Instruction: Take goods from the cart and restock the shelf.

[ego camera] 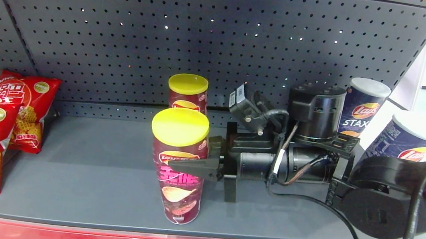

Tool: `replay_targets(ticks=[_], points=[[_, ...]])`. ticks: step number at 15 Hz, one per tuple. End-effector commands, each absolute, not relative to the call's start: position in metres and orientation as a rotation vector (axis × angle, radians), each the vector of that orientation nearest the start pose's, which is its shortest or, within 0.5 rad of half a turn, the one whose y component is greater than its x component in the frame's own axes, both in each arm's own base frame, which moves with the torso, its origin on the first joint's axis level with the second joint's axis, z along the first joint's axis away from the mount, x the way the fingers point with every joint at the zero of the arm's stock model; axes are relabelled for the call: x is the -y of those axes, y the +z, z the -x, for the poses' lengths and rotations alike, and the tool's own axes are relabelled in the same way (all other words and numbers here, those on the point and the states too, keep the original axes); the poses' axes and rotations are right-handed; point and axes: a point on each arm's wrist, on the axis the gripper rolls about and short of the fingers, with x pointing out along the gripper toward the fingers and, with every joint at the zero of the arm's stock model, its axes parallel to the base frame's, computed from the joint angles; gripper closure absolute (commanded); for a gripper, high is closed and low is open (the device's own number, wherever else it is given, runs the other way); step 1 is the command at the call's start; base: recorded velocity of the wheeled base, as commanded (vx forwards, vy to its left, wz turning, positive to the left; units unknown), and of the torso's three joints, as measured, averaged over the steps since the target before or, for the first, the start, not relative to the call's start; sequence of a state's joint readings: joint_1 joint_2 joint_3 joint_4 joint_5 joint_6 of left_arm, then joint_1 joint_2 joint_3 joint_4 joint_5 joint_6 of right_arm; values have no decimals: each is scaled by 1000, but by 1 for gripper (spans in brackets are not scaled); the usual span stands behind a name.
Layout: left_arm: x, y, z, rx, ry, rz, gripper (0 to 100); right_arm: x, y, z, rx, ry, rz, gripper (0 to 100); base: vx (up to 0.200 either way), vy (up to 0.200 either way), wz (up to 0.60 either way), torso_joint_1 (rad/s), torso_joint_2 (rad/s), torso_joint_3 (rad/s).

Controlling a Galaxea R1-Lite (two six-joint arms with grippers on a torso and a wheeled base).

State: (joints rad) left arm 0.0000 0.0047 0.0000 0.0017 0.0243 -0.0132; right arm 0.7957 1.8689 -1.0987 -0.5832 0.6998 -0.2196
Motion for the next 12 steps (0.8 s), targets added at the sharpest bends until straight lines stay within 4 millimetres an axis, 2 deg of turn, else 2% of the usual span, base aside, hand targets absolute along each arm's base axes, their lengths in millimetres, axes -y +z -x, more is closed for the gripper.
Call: replay_targets(ticks=[1,11,12], points=[[-1,75,22,-8,25,12,0,-274,198,-240,-49,1516,181,100,0,0,0,0,0,0],[-1,75,22,-8,25,14,0,-276,186,-244,-81,1517,184,100,0,0,0,0,0,0],[-1,75,22,-8,25,14,0,-276,186,-244,-81,1517,184,0,0,0,0,0,0,0]])
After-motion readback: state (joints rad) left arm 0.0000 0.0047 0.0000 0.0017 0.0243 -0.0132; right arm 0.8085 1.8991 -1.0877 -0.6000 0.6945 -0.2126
